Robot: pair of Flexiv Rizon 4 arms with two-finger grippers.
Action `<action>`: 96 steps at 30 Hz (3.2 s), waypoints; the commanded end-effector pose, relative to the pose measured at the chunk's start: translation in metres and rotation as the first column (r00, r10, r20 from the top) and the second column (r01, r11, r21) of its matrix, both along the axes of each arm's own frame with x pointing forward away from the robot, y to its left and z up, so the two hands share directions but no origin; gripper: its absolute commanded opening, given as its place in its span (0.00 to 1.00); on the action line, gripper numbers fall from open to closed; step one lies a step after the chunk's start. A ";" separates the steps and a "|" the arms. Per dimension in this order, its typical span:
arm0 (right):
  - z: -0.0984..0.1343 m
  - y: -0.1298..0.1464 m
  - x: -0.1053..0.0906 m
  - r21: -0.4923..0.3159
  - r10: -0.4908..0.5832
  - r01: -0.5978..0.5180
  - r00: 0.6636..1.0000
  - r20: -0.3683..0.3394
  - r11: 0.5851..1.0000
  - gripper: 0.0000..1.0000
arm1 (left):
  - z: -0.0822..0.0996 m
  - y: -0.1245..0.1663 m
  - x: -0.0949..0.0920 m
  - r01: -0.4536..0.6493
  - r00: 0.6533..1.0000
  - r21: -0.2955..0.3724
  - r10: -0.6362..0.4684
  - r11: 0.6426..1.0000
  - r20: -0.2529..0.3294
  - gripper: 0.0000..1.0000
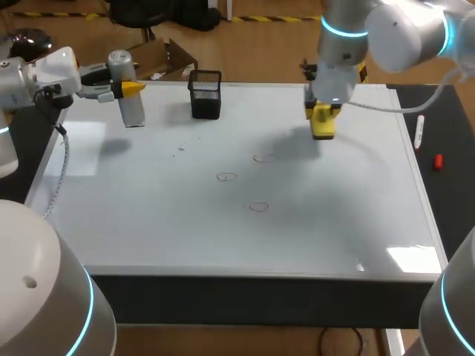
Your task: Pick up the inspection probe, press it on each red-marked spot on the whiteboard one by one, put down the probe, pick up the eraser, and wipe off all the red marks.
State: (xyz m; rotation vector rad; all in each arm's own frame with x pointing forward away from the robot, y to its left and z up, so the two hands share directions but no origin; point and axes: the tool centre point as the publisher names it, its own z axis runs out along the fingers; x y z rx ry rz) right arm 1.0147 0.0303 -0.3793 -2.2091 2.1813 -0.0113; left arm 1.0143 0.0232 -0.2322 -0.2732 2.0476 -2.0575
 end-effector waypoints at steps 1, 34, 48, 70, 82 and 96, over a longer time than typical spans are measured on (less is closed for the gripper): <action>0.010 0.030 -0.015 -0.018 0.051 -0.051 0.998 0.042 0.999 0.00 | 0.001 -0.001 -0.002 -0.006 1.000 0.001 0.006 1.000 0.002 0.00; -0.002 0.244 -0.097 0.121 0.274 -0.278 0.960 0.051 0.953 0.00 | 0.001 -0.001 -0.002 -0.006 1.000 0.001 0.006 1.000 0.002 0.00; -0.022 0.259 -0.123 0.107 0.298 -0.295 0.955 -0.009 0.949 0.00 | 0.001 -0.001 -0.002 -0.006 1.000 0.001 0.006 1.000 0.002 0.00; -0.047 0.259 -0.128 0.098 0.292 -0.287 0.955 -0.046 0.953 0.00 | 0.001 -0.001 -0.002 -0.006 1.000 0.001 0.006 1.000 0.002 0.00; -0.062 0.243 -0.123 0.063 0.289 -0.285 0.954 -0.075 0.956 0.00 | 0.001 -0.001 -0.002 -0.006 1.000 0.001 0.006 1.000 0.002 0.00; -0.075 0.213 -0.121 0.028 0.242 -0.240 0.965 -0.102 0.970 0.00 | 0.001 -0.001 -0.002 -0.006 1.000 0.001 0.006 1.000 0.002 0.00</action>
